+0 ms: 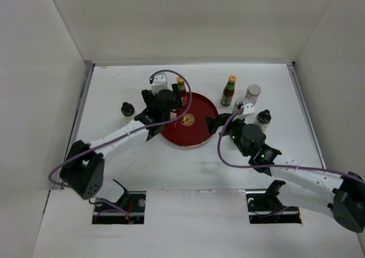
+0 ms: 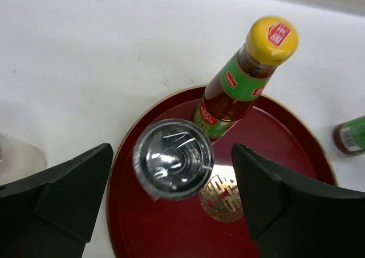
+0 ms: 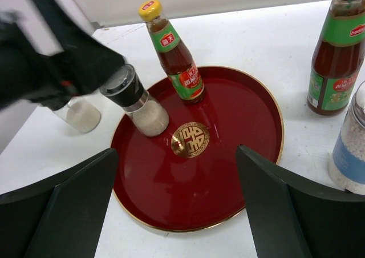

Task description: Organize the condiment bottles

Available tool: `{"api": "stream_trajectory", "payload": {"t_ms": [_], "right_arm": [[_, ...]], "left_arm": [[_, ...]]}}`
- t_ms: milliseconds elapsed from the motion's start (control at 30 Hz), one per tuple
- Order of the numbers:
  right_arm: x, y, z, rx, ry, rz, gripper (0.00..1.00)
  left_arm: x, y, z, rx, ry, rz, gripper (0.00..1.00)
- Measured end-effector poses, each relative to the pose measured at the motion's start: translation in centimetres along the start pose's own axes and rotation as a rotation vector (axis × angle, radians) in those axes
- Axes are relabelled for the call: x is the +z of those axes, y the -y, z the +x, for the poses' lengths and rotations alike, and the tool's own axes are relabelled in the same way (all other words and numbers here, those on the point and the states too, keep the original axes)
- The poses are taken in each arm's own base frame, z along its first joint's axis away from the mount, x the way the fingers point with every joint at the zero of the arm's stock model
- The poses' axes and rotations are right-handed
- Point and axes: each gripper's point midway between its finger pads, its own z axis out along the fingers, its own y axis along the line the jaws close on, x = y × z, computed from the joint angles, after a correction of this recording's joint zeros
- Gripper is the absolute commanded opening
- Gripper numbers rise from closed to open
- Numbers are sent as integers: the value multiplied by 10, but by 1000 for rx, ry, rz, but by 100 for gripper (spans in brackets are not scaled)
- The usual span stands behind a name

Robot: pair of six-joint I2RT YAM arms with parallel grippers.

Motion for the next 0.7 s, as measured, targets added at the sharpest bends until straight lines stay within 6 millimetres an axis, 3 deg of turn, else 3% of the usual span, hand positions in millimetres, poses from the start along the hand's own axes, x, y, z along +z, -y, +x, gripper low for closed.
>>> {"api": "stream_trajectory", "payload": {"t_ms": [167, 267, 400, 467, 567, 700], "right_arm": [[0, 0, 0, 0, 0, 0, 91], [0, 0, 0, 0, 0, 0, 91], [0, 0, 0, 0, -1, 0, 91], [1, 0, 3, -3, -7, 1, 91], [4, 1, 13, -15, -32, 7, 91], [6, 3, 22, -29, -55, 13, 91]], "left_arm": [[-50, -35, -53, -114, 125, -27, 87], [-64, -74, -62, -193, 175, -105, 87], [-50, -138, -39, -222, 143, -295, 86], [-39, -160, -24, -213, 104, -375, 86], [-23, -178, -1, -198, 40, -443, 85], [-8, -185, 15, -180, -17, -480, 83]]}}
